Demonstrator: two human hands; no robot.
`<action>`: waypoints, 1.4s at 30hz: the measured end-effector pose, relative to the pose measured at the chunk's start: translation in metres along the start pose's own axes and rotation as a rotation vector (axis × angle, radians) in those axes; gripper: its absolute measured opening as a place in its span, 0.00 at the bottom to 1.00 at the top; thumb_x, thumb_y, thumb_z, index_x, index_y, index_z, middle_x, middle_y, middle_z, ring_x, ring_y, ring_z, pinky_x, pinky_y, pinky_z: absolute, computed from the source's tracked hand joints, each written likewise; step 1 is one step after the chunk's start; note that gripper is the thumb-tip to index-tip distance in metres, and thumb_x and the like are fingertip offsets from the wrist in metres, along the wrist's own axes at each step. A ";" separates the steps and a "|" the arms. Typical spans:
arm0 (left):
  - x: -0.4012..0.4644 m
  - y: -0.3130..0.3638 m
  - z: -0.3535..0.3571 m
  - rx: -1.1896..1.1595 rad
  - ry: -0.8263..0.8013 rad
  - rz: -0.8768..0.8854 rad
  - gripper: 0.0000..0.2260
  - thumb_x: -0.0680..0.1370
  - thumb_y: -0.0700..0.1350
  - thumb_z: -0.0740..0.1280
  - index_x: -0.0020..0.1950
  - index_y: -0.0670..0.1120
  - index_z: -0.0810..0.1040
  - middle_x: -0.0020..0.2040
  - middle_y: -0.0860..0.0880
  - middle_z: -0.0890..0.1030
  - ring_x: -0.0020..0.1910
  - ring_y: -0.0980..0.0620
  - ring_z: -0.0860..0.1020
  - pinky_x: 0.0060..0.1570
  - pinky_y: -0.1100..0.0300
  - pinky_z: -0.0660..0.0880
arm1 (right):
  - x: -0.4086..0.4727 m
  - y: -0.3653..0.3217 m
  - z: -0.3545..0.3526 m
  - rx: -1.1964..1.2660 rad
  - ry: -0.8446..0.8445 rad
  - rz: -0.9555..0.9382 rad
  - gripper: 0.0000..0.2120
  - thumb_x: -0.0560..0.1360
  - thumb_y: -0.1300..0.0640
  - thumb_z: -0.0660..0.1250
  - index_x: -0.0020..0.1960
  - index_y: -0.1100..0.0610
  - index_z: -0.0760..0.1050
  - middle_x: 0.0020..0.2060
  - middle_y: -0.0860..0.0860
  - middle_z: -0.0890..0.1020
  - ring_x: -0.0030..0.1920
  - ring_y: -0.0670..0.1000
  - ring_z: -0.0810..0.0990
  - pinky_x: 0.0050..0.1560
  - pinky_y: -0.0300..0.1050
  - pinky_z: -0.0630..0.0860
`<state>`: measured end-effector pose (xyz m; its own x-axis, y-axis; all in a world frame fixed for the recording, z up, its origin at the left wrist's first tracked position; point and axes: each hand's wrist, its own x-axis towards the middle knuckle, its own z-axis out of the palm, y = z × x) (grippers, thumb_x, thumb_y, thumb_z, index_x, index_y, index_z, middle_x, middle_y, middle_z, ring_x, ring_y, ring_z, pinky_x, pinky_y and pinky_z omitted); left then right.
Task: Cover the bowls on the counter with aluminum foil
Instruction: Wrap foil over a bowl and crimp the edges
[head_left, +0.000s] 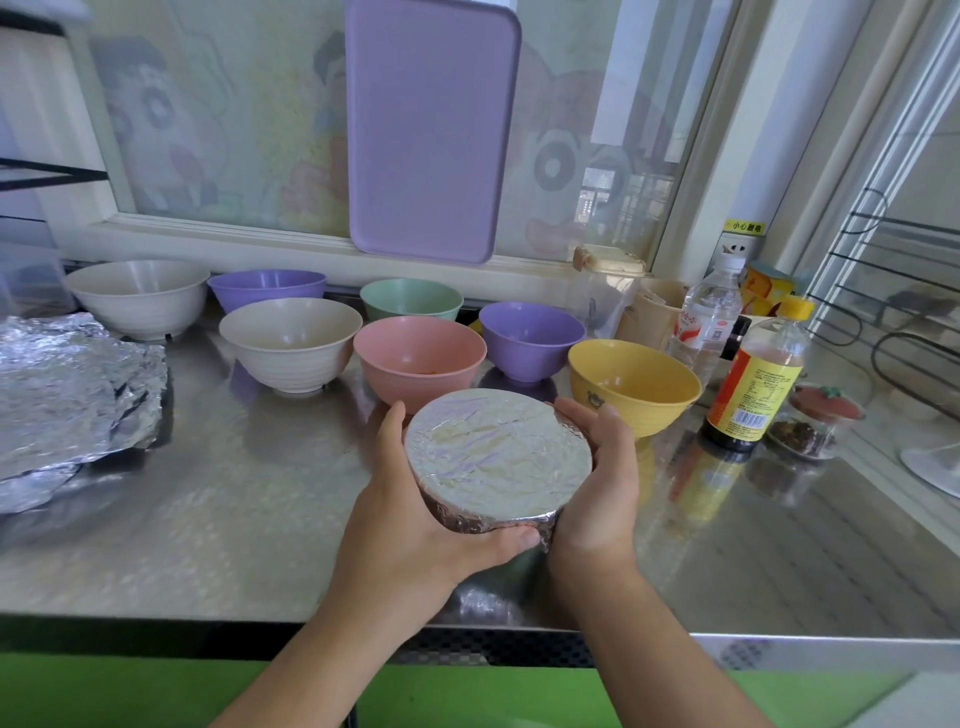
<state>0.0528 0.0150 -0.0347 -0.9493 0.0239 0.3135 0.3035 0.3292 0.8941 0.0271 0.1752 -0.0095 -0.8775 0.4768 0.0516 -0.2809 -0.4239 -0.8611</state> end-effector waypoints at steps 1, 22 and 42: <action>0.000 0.000 0.000 0.006 -0.001 0.000 0.71 0.50 0.68 0.86 0.83 0.63 0.45 0.70 0.69 0.74 0.68 0.71 0.71 0.58 0.73 0.68 | 0.000 0.000 0.000 -0.008 0.004 -0.002 0.32 0.64 0.37 0.68 0.58 0.59 0.85 0.56 0.61 0.87 0.59 0.63 0.85 0.69 0.67 0.75; 0.005 -0.011 -0.027 0.001 -0.199 0.132 0.42 0.66 0.59 0.84 0.73 0.66 0.63 0.69 0.74 0.71 0.71 0.71 0.69 0.68 0.74 0.65 | 0.001 -0.008 -0.007 0.029 -0.134 0.102 0.32 0.63 0.41 0.78 0.60 0.60 0.78 0.51 0.63 0.78 0.54 0.62 0.78 0.57 0.58 0.71; -0.006 -0.016 -0.101 -0.085 -0.052 0.002 0.44 0.61 0.53 0.88 0.71 0.65 0.71 0.66 0.68 0.79 0.68 0.67 0.75 0.71 0.58 0.70 | -0.046 0.004 0.056 0.047 -0.359 0.326 0.21 0.86 0.56 0.54 0.59 0.66 0.83 0.52 0.62 0.88 0.53 0.60 0.88 0.49 0.49 0.84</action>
<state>0.0617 -0.0854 -0.0182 -0.9511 0.0738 0.3000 0.3088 0.2476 0.9183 0.0443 0.1086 0.0131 -0.9990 0.0209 -0.0390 0.0214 -0.5451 -0.8381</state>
